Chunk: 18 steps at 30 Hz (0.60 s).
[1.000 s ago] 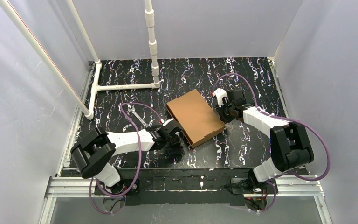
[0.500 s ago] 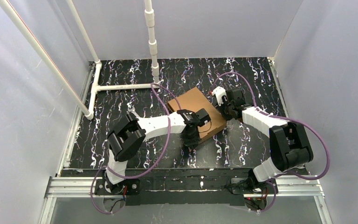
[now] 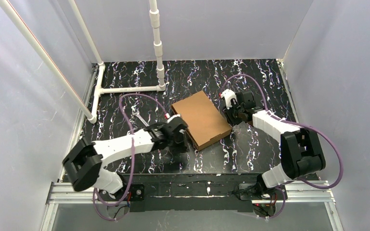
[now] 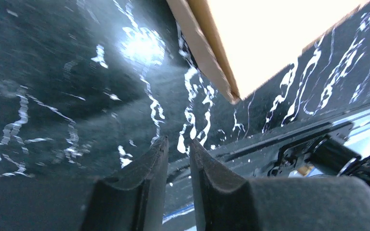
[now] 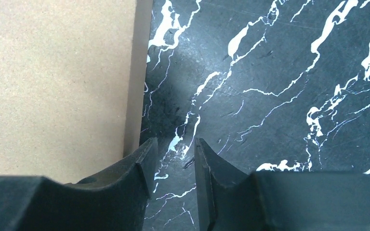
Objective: Fold the paper box
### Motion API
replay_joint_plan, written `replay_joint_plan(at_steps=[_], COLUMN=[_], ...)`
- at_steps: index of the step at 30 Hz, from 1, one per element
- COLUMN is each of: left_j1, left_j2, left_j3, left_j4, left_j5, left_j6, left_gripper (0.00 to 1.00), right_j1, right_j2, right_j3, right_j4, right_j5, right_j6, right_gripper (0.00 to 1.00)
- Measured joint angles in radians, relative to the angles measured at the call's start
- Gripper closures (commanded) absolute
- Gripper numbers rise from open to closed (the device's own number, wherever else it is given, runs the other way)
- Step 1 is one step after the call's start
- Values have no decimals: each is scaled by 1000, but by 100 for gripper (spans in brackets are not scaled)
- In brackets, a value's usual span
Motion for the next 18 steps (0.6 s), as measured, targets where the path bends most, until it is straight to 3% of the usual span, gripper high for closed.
replay_joint_plan(at_steps=[4,9,13,18], left_j1=[145,378,493,531], left_j2=[-126,-50,133,350], left_j3=[-143,-145,2,225], left_j4=[122,201,191,176], left_j5=[68,140,159,177], left_j6=[68,169,235,264], left_gripper=[74,76,85,92], right_j1=[-18,-32,-35,-21], right_j2=[9,163,325,477], right_j3=[24,185,346,515], right_j4=[-14,-33,-38,-69], right_j5=[-12,-39,-61,-72], right_j6=[-2,0,12,34], right_gripper=[56,58,59,62])
